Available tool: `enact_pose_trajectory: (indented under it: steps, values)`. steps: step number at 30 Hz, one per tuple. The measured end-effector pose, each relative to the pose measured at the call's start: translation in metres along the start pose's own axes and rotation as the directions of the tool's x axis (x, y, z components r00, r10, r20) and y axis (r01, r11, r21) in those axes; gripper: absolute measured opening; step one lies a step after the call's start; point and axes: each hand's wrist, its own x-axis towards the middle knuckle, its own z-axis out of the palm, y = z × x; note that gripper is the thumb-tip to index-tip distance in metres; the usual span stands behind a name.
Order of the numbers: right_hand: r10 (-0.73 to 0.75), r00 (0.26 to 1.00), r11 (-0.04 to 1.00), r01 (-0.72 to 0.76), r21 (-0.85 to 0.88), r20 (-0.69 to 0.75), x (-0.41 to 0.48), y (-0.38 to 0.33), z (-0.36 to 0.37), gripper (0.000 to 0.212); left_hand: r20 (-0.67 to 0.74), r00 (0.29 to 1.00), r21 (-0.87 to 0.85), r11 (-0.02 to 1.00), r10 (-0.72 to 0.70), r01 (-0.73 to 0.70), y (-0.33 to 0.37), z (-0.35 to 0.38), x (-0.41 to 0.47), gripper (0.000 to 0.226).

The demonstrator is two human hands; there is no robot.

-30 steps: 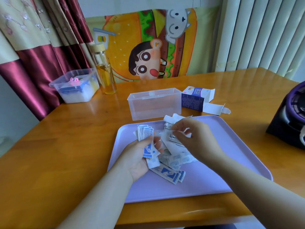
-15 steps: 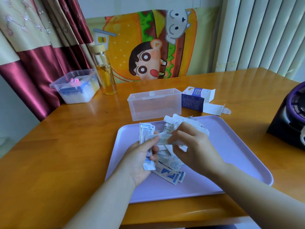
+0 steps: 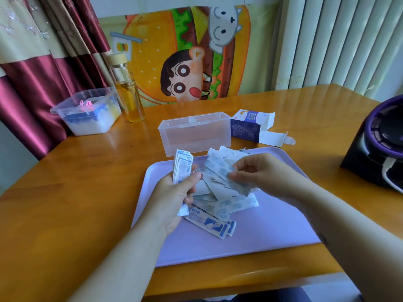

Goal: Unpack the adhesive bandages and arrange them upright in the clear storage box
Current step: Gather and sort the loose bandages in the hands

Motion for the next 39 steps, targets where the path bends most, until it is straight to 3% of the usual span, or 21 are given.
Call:
enact_pose_trajectory:
  steps: [4,6,9,11,13,16,19,29,35,37,39]
  values:
    - [0.153,0.966,0.905,-0.052,-0.422,0.208,-0.017,0.006,-0.038,0.005,-0.050,0.996,-0.093,0.993,-0.078,0.073,-0.002,-0.001,0.005,0.009]
    - [0.257,0.915,0.833,-0.048,-0.551,0.310,-0.025,0.006,-0.045,0.003,-0.017,0.989,-0.165,0.976,-0.147,0.142,-0.003,0.002,0.008,0.010]
    - [0.339,0.876,0.763,-0.043,-0.645,0.343,-0.030,0.006,-0.043,0.009,0.075,0.968,-0.265,0.931,-0.238,0.250,-0.005,0.009,0.010,0.010]
    - [0.270,0.911,0.750,0.005,-0.661,0.313,-0.029,0.005,-0.042,0.010,0.125,0.955,-0.314,0.903,-0.268,0.294,-0.005,0.012,0.008,0.010]
    - [0.106,0.974,0.749,0.055,-0.660,0.202,-0.025,0.003,-0.039,0.012,0.142,0.948,-0.340,0.886,-0.283,0.316,-0.006,0.013,0.007,0.012]
    - [-0.042,0.990,0.711,0.125,-0.691,0.136,-0.018,0.001,-0.020,0.023,0.152,0.944,-0.361,0.873,-0.292,0.329,-0.006,0.011,0.005,0.015]
    - [-0.019,0.983,0.667,0.147,-0.731,0.181,-0.014,0.007,0.002,0.023,0.167,0.940,-0.368,0.865,-0.298,0.340,-0.004,0.008,0.004,0.019]
    - [0.027,0.982,0.753,0.104,-0.650,0.189,-0.023,-0.015,-0.033,0.009,0.237,0.924,-0.330,0.869,-0.300,0.367,0.001,-0.001,0.001,0.035]
    - [0.314,0.865,0.709,0.061,-0.703,0.392,-0.033,-0.012,-0.045,0.006,0.303,0.914,-0.177,0.927,-0.269,0.332,-0.002,0.009,-0.005,0.028]
    - [0.264,0.901,0.710,0.060,-0.702,0.344,-0.031,-0.009,-0.042,0.013,0.327,0.909,-0.122,0.942,-0.260,0.314,-0.003,0.012,-0.006,0.026]
    - [0.115,0.970,0.774,0.048,-0.632,0.215,-0.028,-0.010,-0.037,0.026,0.350,0.901,-0.073,0.951,-0.258,0.300,-0.004,0.015,-0.008,0.026]
